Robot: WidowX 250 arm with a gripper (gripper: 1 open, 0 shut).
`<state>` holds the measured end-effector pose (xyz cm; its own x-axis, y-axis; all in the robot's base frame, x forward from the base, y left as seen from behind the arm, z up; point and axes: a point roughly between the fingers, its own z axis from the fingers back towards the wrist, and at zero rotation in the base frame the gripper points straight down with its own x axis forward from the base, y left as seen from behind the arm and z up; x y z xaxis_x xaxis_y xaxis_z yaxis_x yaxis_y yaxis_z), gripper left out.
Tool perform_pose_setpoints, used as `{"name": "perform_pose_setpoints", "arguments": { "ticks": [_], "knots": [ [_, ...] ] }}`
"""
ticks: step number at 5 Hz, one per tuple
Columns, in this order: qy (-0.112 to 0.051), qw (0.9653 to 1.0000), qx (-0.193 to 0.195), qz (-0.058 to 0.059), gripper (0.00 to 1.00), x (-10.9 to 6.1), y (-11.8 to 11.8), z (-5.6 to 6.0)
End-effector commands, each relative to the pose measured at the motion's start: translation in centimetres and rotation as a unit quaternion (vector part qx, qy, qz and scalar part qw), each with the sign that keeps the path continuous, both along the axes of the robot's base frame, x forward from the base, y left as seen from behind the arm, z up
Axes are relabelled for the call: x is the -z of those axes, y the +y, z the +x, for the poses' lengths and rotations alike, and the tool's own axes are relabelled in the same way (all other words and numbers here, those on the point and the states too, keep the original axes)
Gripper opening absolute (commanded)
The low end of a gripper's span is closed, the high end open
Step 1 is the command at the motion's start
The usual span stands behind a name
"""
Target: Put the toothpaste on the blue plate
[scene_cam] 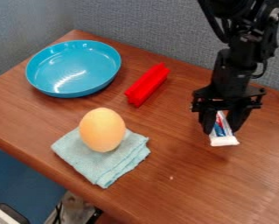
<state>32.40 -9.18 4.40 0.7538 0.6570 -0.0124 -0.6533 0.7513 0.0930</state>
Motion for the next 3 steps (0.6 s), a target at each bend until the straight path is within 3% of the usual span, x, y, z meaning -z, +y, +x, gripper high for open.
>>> {"name": "perform_pose_setpoints", "arguments": {
  "ticks": [1, 3],
  "knots": [
    [-0.044, 0.999, -0.001, -0.014, 0.0, -3.37, 0.5, 0.91],
    [-0.042, 0.999, 0.0, -0.014, 0.0, -3.96, 0.86, 0.79]
  ]
}}
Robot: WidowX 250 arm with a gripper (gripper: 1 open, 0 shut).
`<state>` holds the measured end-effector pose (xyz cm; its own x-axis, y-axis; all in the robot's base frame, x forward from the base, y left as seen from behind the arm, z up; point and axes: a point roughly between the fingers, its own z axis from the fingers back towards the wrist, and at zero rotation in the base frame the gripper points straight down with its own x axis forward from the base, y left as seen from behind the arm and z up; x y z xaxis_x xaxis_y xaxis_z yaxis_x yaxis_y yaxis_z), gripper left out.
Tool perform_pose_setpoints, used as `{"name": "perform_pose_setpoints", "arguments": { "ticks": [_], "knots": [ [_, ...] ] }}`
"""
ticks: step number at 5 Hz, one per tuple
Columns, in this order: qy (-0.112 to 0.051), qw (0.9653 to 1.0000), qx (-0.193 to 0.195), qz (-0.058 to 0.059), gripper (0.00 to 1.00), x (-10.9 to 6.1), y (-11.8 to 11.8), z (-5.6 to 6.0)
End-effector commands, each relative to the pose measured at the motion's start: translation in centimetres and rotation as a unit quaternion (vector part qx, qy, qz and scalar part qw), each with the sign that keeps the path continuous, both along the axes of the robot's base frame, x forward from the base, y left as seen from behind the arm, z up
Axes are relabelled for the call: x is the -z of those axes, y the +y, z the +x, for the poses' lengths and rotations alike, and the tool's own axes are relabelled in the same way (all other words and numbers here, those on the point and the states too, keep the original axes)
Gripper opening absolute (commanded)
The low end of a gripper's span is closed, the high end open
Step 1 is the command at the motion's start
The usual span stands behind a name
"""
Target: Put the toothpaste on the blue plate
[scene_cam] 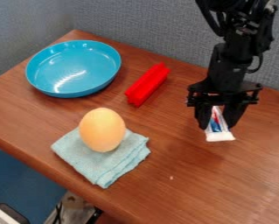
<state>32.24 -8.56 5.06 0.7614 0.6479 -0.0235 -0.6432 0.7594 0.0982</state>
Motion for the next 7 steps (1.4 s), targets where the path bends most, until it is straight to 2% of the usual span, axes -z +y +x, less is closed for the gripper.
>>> {"name": "perform_pose_setpoints", "arguments": {
  "ticks": [1, 7],
  "knots": [
    [-0.047, 0.9988, -0.005, -0.014, 0.0, -3.6, 0.4, 0.9],
    [-0.044, 0.9988, 0.001, -0.022, 0.0, -4.7, 1.4, 1.1]
  ]
}}
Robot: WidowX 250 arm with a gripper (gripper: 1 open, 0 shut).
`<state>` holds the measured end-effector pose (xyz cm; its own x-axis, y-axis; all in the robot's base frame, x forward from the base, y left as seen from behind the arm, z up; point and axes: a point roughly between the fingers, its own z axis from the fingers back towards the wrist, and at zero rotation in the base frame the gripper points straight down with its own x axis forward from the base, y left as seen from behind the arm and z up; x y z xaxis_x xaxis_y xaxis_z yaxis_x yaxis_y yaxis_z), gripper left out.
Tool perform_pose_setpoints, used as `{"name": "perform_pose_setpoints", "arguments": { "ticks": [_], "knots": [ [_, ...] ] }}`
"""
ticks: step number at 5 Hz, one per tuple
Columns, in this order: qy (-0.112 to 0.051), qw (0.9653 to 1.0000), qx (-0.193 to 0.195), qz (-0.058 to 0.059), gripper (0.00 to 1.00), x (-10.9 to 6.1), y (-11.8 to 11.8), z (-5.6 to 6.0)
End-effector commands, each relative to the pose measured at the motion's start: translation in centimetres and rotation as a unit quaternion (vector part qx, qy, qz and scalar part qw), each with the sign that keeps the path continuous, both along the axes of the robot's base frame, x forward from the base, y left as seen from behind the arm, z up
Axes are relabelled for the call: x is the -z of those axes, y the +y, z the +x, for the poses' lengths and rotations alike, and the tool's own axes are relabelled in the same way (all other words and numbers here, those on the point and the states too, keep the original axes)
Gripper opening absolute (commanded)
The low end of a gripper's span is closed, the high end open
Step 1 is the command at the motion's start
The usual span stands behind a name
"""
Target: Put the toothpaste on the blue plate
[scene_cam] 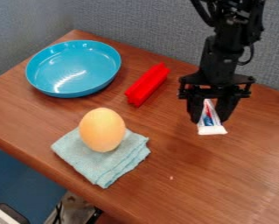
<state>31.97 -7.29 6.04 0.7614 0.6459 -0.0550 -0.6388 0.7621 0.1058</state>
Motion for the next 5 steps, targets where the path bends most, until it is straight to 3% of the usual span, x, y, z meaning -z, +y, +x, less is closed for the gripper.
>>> {"name": "perform_pose_setpoints", "arguments": {
  "ticks": [1, 3, 4, 5],
  "knots": [
    [-0.059, 0.9981, 0.001, -0.018, 0.0, -4.2, 0.4, 1.4],
    [-0.064, 0.9975, -0.002, -0.031, 0.0, -5.9, 1.5, 1.8],
    [-0.068, 0.9967, -0.018, -0.039, 0.0, -7.6, 3.0, 1.9],
    [-0.074, 0.9952, -0.047, -0.044, 0.0, -9.6, 6.1, 1.9]
  ]
}}
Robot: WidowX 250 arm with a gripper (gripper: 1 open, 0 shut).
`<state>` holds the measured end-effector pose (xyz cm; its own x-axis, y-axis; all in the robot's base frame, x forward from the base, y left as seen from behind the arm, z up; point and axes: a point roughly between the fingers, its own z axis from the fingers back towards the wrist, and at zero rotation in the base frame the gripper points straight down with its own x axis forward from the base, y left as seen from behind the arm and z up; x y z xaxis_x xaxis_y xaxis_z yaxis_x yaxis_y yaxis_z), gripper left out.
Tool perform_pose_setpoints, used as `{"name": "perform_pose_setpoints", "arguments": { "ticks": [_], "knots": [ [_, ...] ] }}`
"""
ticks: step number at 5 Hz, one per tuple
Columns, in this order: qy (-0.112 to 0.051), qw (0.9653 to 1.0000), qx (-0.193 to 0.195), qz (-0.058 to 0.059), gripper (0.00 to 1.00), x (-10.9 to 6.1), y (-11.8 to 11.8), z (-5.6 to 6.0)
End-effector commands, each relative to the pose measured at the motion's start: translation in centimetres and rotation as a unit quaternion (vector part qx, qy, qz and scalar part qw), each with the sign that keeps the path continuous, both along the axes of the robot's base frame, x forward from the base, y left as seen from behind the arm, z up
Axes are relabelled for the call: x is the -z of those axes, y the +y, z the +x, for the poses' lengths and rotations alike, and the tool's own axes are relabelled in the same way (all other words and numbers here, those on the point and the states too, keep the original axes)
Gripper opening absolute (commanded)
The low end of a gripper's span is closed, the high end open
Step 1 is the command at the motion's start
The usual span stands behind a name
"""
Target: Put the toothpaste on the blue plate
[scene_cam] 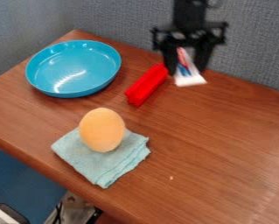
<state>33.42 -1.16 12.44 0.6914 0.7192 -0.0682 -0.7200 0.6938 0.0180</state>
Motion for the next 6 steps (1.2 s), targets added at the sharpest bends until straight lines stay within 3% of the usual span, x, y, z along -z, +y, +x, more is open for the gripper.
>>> {"name": "perform_pose_setpoints", "arguments": {
  "ticks": [1, 3, 4, 6],
  "knots": [
    [-0.052, 0.9981, -0.032, -0.003, 0.0, -3.9, 4.4, 0.4],
    [-0.058, 0.9915, -0.116, 0.008, 0.0, -4.0, 13.2, 0.1],
    [-0.057, 0.9873, -0.148, 0.017, 0.0, -3.3, 16.4, -0.1],
    [-0.056, 0.9843, -0.164, 0.034, 0.0, -0.3, 19.1, 0.1]
  ]
}}
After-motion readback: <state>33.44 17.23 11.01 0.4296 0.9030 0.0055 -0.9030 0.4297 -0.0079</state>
